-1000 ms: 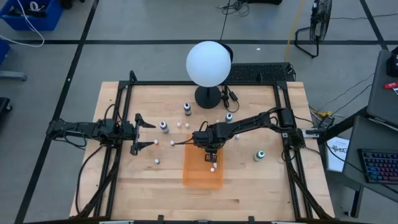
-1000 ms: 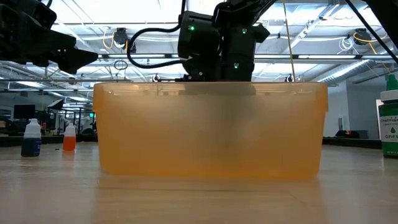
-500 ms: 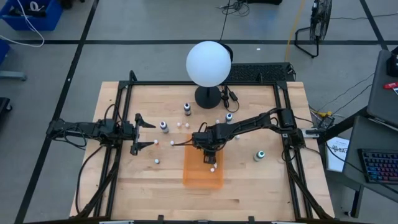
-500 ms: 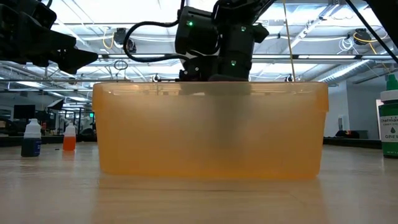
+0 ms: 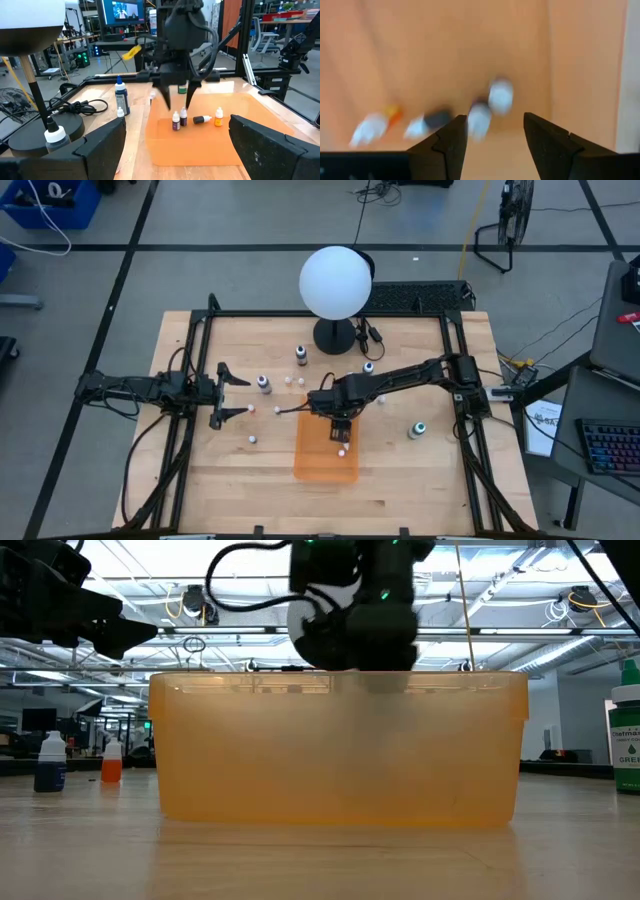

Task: Pick & Place food coloring
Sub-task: Put the small green food coloring bottle into the orange bin

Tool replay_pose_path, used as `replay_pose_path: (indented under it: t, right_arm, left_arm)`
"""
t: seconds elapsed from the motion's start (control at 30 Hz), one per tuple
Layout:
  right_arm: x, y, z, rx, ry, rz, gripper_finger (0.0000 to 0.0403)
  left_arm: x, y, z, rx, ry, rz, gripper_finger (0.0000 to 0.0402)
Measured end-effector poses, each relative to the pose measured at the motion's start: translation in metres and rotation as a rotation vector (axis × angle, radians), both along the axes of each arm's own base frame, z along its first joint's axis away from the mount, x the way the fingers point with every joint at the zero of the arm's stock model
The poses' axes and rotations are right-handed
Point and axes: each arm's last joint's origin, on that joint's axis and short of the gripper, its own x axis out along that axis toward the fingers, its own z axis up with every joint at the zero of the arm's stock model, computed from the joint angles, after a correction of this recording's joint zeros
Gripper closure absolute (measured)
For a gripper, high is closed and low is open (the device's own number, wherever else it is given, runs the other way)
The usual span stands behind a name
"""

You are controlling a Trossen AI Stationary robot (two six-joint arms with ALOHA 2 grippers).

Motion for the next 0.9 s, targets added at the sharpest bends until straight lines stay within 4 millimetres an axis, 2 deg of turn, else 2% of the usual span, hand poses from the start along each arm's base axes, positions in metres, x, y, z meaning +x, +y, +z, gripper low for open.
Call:
replay_pose_path:
  t: [0.23, 0.37, 0.5, 0.67, 0.9]
  right_arm:
    - [-0.039, 0.011, 0.045, 0.002, 0.114, -0.124, 0.0221]
    - [-0.06, 0.017, 0.069, -0.056, 0.067, -0.167, 0.022]
    - [-0.08, 0.017, 0.08, -0.158, 0.007, -0.172, 0.022]
    - [-0.098, 0.001, 0.07, -0.223, -0.036, -0.217, 0.022]
    - [-0.118, -0.029, 0.024, -0.126, 0.038, -0.29, 0.022]
  left_arm:
    - [0.0, 0.0, 0.0, 0.0, 0.0, 0.0, 0.005]
    - [0.0, 0.0, 0.0, 0.0, 0.0, 0.0, 0.005]
    - [0.0, 0.0, 0.0, 0.0, 0.0, 0.0, 0.005]
    - [0.0, 0.0, 0.0, 0.0, 0.0, 0.0, 0.005]
    - [0.0, 0.0, 0.0, 0.0, 0.0, 0.0, 0.005]
